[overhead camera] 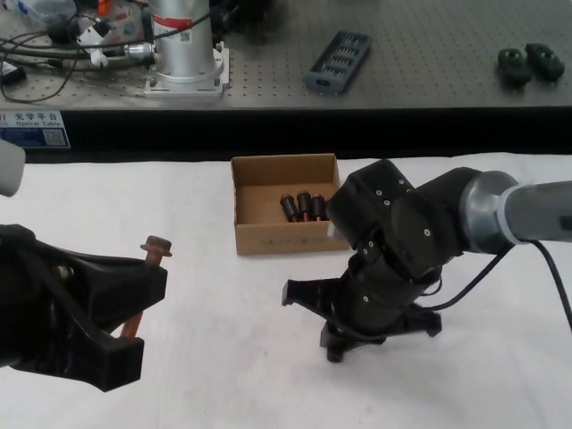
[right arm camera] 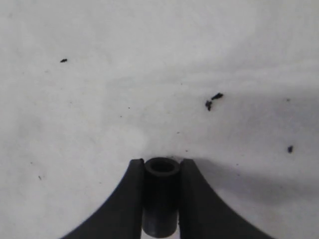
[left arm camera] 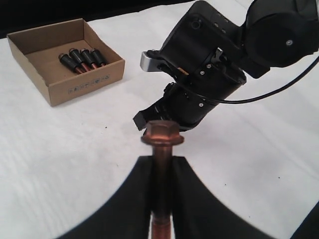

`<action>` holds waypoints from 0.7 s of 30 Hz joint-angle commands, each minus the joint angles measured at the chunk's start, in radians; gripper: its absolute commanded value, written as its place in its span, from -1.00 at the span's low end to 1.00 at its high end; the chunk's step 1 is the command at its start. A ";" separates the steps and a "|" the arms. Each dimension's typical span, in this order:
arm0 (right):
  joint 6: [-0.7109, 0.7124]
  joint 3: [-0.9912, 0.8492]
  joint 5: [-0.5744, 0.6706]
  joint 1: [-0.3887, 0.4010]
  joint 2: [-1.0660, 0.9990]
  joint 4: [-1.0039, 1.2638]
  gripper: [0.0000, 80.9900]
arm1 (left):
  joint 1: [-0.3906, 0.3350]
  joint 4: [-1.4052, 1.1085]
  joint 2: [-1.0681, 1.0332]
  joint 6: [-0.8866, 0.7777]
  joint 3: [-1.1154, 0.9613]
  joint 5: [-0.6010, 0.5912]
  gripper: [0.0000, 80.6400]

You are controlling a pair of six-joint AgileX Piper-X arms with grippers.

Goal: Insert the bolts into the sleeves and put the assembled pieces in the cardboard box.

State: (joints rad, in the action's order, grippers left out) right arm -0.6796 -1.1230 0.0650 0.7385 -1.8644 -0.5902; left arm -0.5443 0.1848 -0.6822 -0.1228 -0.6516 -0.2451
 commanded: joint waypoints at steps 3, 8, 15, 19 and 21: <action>0.344 0.050 -0.122 0.009 0.180 0.015 -0.90 | 0.000 -0.007 0.010 -0.007 -0.002 -0.007 -0.99; 0.439 0.229 -0.102 0.009 0.403 0.129 -0.90 | 0.000 -0.071 -0.032 0.041 -0.002 -0.150 -0.99; 0.545 0.534 0.044 0.009 0.817 0.291 -0.90 | 0.000 -0.283 -0.172 0.031 -0.002 -0.278 -0.99; 0.572 0.652 0.141 0.009 1.084 0.312 -0.90 | 0.000 -0.384 -0.274 0.021 -0.002 -0.412 -0.99; 0.587 0.692 0.184 0.009 1.180 0.314 -0.90 | -0.004 -0.474 -0.319 0.021 -0.002 -0.454 -0.99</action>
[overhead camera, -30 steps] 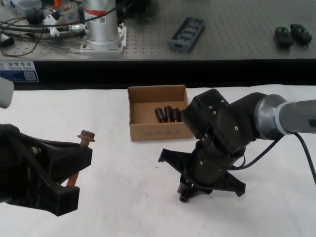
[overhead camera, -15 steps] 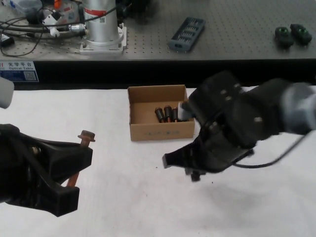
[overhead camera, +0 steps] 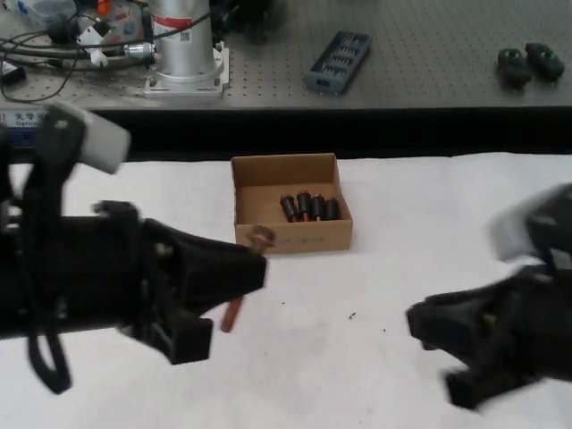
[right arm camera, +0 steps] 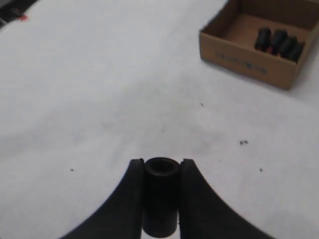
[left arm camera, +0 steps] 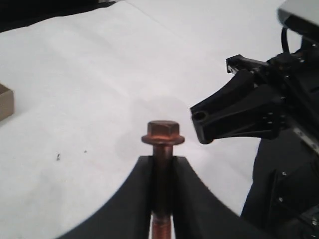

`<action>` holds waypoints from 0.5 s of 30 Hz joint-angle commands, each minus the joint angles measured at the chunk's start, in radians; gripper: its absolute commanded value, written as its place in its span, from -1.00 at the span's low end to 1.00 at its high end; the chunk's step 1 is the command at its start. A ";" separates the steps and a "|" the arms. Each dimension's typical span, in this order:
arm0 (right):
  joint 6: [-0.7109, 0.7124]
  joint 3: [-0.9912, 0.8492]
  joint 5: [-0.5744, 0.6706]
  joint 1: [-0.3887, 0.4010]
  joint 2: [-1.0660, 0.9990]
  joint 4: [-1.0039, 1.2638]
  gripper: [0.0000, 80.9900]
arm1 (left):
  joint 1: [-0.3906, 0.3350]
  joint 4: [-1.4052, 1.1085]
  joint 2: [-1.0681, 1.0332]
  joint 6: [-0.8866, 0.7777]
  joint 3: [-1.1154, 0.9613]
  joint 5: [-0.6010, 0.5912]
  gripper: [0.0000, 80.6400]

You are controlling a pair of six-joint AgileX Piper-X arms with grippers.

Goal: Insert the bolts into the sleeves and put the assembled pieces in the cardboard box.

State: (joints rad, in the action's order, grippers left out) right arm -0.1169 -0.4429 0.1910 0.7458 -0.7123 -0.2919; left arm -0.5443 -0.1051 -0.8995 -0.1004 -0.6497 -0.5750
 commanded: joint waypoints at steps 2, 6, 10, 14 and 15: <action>0.029 0.055 0.118 0.002 0.111 0.031 -0.90 | -0.011 -0.314 -0.139 -0.010 -0.004 -0.171 -0.99; 0.029 0.147 0.264 0.002 0.192 0.155 -0.90 | -0.041 -0.550 -0.210 -0.120 -0.004 -0.201 -0.99; 0.029 0.223 0.329 0.002 0.195 0.369 -0.90 | -0.084 -0.708 -0.268 -0.172 -0.004 -0.211 -0.99; 0.029 0.255 0.350 0.002 0.157 0.514 -0.90 | -0.126 -0.821 -0.306 -0.230 -0.004 -0.268 -0.99; 0.029 0.255 0.355 0.002 0.141 0.529 -0.90 | -0.138 -0.844 -0.312 -0.239 -0.004 -0.268 -0.99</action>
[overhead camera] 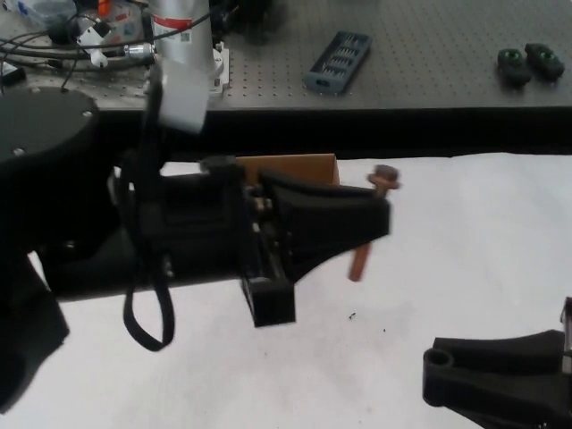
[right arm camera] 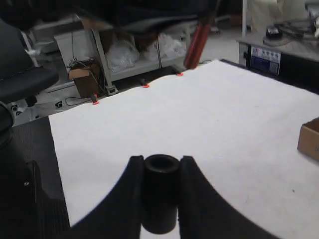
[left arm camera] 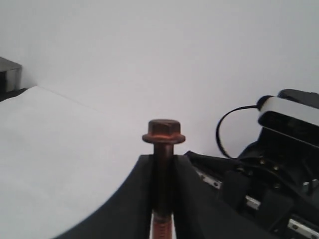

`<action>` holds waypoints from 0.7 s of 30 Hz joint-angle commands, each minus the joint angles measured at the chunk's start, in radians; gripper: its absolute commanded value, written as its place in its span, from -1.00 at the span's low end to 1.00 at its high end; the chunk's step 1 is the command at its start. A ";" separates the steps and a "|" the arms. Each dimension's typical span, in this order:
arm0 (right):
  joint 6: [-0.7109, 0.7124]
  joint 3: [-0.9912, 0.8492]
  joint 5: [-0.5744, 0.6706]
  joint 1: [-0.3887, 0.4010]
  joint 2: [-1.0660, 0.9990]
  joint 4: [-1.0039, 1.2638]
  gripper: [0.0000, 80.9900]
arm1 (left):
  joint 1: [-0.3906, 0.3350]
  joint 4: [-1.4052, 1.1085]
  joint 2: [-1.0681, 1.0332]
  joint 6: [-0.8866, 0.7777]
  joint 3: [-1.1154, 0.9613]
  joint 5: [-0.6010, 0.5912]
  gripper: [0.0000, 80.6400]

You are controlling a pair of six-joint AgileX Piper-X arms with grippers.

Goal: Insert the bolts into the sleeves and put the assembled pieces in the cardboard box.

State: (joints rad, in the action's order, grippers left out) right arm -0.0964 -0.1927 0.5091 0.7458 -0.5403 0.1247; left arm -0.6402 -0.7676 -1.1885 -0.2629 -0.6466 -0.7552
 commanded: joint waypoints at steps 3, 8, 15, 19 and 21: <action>0.008 0.005 0.041 0.002 -0.087 0.178 -0.90 | -0.054 -0.232 -0.027 -0.107 -0.007 -0.088 -0.99; -0.060 0.005 0.057 0.002 -0.216 0.397 -0.90 | -0.053 -0.315 -0.027 -0.155 -0.007 -0.088 -0.99; -0.160 0.005 0.086 0.002 -0.332 0.626 -0.90 | -0.053 -0.320 -0.027 -0.157 -0.007 -0.088 -0.99; -0.206 0.002 0.088 0.002 -0.344 0.669 -0.90 | -0.053 -0.320 -0.027 -0.155 0.011 -0.085 -0.99; -0.207 0.001 0.092 0.002 -0.344 0.669 -0.90 | -0.053 -0.320 -0.027 -0.156 0.034 -0.085 -0.99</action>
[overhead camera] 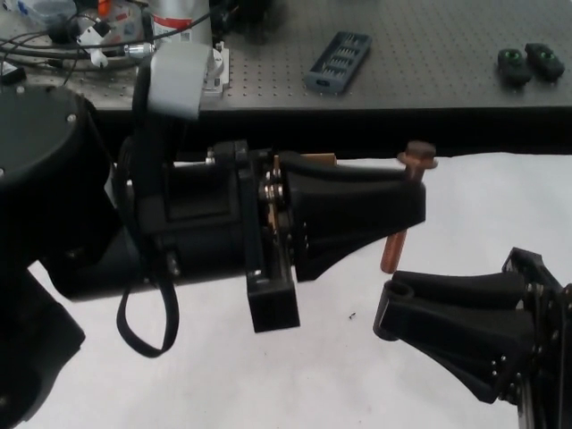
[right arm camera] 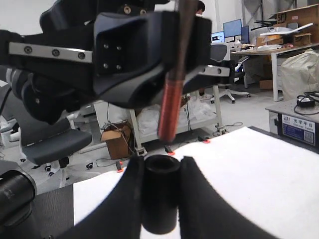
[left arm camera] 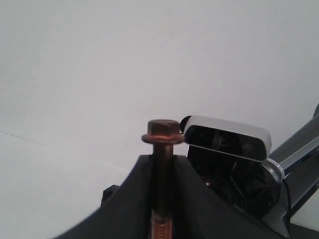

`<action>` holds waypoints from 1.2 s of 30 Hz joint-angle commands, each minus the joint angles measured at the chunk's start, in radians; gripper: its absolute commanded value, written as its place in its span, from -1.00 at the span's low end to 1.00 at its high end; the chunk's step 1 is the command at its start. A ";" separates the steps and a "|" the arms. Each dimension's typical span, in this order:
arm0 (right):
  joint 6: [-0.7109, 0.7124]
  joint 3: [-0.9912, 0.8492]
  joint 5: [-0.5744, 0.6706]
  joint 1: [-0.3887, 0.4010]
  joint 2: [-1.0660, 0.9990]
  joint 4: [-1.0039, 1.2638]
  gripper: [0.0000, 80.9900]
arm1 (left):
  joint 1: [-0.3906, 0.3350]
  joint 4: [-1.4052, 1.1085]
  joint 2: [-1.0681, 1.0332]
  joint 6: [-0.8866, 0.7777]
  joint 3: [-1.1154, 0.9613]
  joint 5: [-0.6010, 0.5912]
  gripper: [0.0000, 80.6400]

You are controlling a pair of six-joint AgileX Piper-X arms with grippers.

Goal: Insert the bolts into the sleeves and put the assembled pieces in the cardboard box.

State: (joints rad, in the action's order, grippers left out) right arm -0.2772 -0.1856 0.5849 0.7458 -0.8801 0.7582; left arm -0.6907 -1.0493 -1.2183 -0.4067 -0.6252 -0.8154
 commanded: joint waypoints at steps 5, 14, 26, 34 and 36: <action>-0.029 -0.006 0.016 0.002 -0.004 0.034 -0.90 | -0.003 -0.070 0.002 -0.030 0.052 -0.006 -0.99; -0.044 -0.006 0.018 0.002 -0.004 -0.039 -0.90 | -0.003 -0.151 0.002 -0.065 0.053 0.005 -0.99; -0.044 -0.007 -0.031 0.069 -0.030 -0.041 -0.90 | -0.003 -0.160 0.002 -0.069 0.053 0.002 -0.99; -0.019 -0.064 -0.048 0.071 -0.069 -0.038 -0.90 | -0.003 -0.163 0.002 -0.089 0.053 -0.003 -0.99; -0.017 -0.081 -0.056 0.071 -0.079 -0.038 -0.90 | -0.003 -0.163 0.002 -0.089 0.053 -0.003 -0.99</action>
State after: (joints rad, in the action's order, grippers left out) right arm -0.3142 -0.2302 0.5481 0.8158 -0.9474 0.7150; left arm -0.6907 -1.1695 -1.2183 -0.4732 -0.5663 -0.8030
